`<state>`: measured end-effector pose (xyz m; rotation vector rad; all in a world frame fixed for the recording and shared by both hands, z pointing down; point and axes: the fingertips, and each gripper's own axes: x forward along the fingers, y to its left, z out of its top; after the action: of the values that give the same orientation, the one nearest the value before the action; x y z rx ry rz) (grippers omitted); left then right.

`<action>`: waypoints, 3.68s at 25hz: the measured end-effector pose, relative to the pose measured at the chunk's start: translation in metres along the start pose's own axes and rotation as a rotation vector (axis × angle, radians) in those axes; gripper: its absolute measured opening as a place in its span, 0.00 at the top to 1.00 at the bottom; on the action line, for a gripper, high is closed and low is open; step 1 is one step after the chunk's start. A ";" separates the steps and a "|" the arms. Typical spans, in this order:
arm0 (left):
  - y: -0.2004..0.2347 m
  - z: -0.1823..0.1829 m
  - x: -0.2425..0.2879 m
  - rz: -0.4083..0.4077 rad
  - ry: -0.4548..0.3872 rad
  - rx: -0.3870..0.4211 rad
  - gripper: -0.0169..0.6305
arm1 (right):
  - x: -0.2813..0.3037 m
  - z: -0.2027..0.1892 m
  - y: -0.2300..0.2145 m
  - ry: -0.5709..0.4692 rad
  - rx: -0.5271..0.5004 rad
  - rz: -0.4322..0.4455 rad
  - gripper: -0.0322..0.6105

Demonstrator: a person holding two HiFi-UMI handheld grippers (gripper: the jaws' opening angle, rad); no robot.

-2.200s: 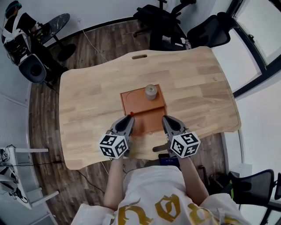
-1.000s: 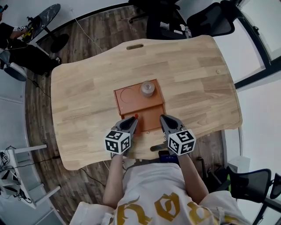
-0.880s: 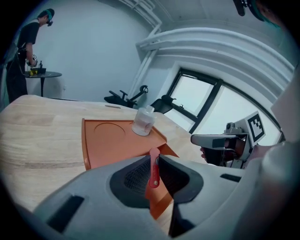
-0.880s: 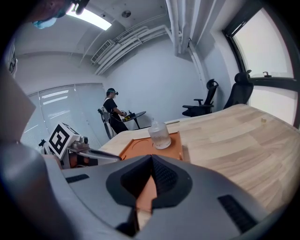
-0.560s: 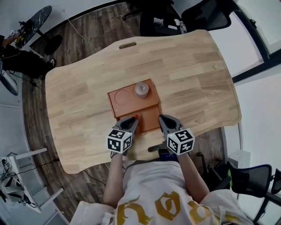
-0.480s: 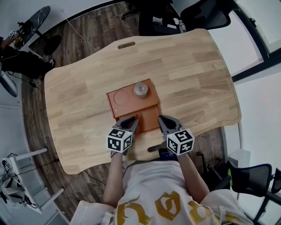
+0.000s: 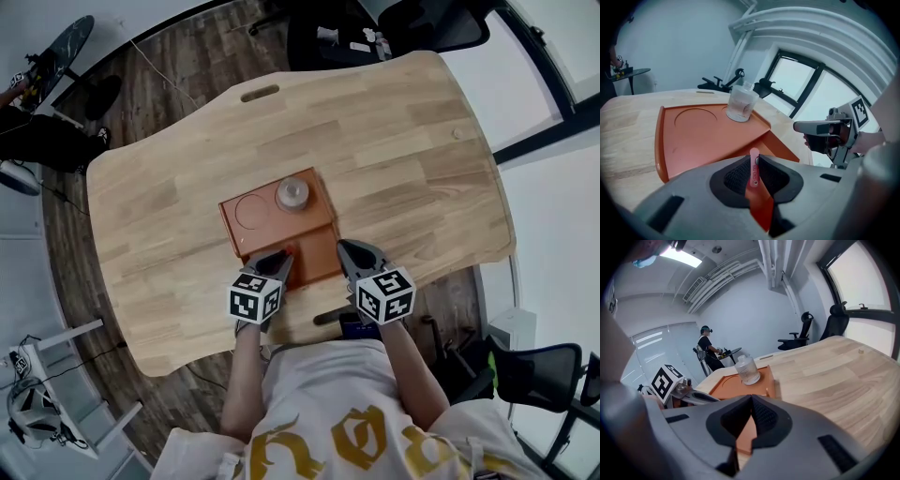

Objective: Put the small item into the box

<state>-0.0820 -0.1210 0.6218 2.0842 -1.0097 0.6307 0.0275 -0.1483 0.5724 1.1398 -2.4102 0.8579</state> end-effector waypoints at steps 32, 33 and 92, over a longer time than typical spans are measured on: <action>0.006 -0.033 0.042 -0.008 0.254 -0.032 0.89 | 0.030 -0.016 -0.002 0.106 0.089 0.094 0.93; 0.007 -0.034 0.043 -0.004 0.256 -0.033 0.89 | 0.031 -0.015 -0.002 0.102 0.095 0.097 0.93; -0.034 0.050 -0.082 -0.049 -0.354 -0.153 0.96 | -0.039 0.024 0.047 -0.115 -0.087 0.046 0.93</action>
<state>-0.0954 -0.1073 0.5216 2.1178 -1.1563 0.1524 0.0141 -0.1180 0.5165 1.1333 -2.5490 0.7123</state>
